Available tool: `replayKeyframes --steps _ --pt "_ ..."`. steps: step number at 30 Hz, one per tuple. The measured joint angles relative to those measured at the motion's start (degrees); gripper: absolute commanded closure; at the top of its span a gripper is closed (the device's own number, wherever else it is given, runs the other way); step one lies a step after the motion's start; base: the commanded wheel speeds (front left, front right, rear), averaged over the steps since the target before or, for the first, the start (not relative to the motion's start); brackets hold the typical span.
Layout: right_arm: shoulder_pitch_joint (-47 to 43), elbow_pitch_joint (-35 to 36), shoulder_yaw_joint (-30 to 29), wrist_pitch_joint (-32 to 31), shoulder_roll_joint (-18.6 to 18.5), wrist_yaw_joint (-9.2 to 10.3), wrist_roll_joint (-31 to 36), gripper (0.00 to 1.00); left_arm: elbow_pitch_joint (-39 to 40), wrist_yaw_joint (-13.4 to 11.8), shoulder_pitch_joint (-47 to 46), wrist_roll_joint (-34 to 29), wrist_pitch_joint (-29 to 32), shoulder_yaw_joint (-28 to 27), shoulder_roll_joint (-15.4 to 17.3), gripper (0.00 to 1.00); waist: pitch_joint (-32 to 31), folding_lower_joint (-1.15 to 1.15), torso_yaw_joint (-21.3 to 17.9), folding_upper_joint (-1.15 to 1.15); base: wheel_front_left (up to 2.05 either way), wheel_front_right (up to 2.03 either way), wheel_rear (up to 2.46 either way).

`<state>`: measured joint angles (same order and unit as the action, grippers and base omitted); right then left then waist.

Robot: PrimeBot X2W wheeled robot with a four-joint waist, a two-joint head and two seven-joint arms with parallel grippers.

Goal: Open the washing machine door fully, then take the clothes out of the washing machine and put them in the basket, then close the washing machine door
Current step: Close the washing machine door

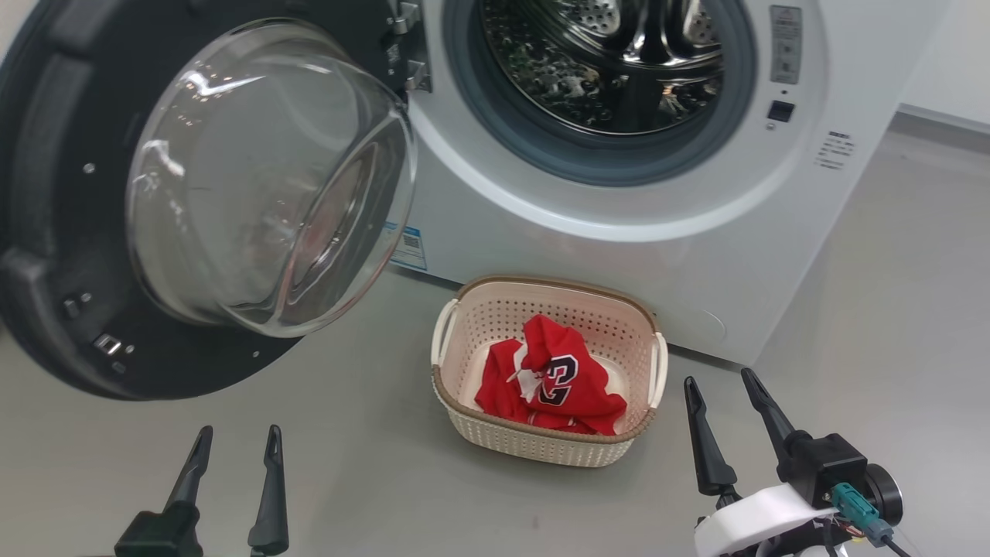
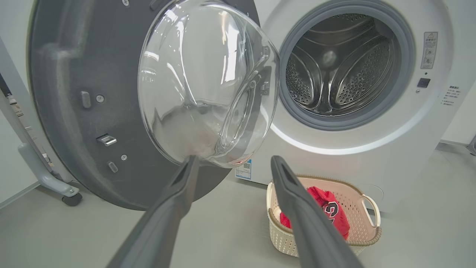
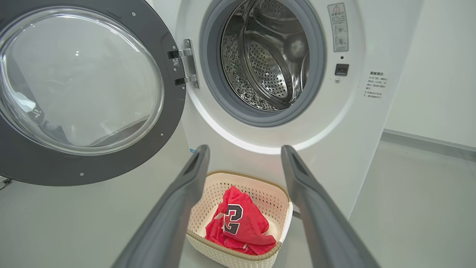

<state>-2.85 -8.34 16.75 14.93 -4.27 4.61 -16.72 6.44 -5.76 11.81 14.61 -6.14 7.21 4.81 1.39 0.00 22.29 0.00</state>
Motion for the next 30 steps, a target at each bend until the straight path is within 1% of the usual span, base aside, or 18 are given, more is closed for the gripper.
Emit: replayKeyframes --steps 6,8,24,25,26,27,28,29,30 --pt "0.0 -0.1 0.8 0.0 0.2 -0.03 0.2 0.00 0.0 0.0 0.0 0.1 0.0 -1.0 -0.1 0.00 0.0 0.00 3.0 0.00 0.00 0.00 0.00" --pt "0.0 -0.3 1.3 0.0 0.2 -0.45 0.3 0.00 0.0 -0.3 0.0 0.3 -0.1 -1.6 -0.1 0.00 0.0 0.00 3.5 0.00 0.00 0.00 0.00" --pt "0.1 -1.0 1.6 0.0 0.4 -0.45 0.3 0.00 0.0 -0.5 0.0 0.5 -0.6 -1.5 -0.3 0.00 0.2 0.00 4.4 0.00 0.00 0.00 0.00" --pt "0.1 -1.0 1.6 0.0 0.4 -0.45 0.3 0.00 0.0 -0.5 0.0 0.5 -0.6 -1.5 -0.3 0.11 0.2 0.00 4.5 0.00 0.00 0.00 0.00" --pt "0.2 -1.0 1.6 0.0 0.4 -0.45 0.3 0.00 0.0 -0.5 0.0 0.7 -0.6 -1.4 -0.3 0.46 0.2 0.00 4.5 0.00 0.00 0.00 0.00" --pt "0.2 -1.0 1.6 0.0 0.4 -0.45 0.3 0.00 0.0 -0.5 0.0 0.9 -0.6 -1.4 -0.3 0.56 0.2 0.00 4.5 0.00 0.00 0.00 0.00" --pt "0.2 -1.1 1.6 0.0 0.4 -0.45 0.3 0.00 0.0 -0.5 0.0 1.0 -0.6 -1.4 -0.3 0.85 0.2 0.00 4.5 0.00 0.00 0.00 0.00" --pt "0.2 -1.1 1.6 0.0 0.4 -0.45 0.3 0.00 0.0 -0.5 0.0 1.0 -0.6 -1.4 -0.3 1.00 0.2 0.00 4.6 0.00 0.00 0.00 0.00" --pt "0.2 -1.1 1.6 0.0 0.4 -0.45 0.3 0.00 0.0 -0.5 0.0 1.1 -0.6 -1.4 -0.3 1.00 0.2 0.00 4.6 0.00 0.00 0.00 0.00"
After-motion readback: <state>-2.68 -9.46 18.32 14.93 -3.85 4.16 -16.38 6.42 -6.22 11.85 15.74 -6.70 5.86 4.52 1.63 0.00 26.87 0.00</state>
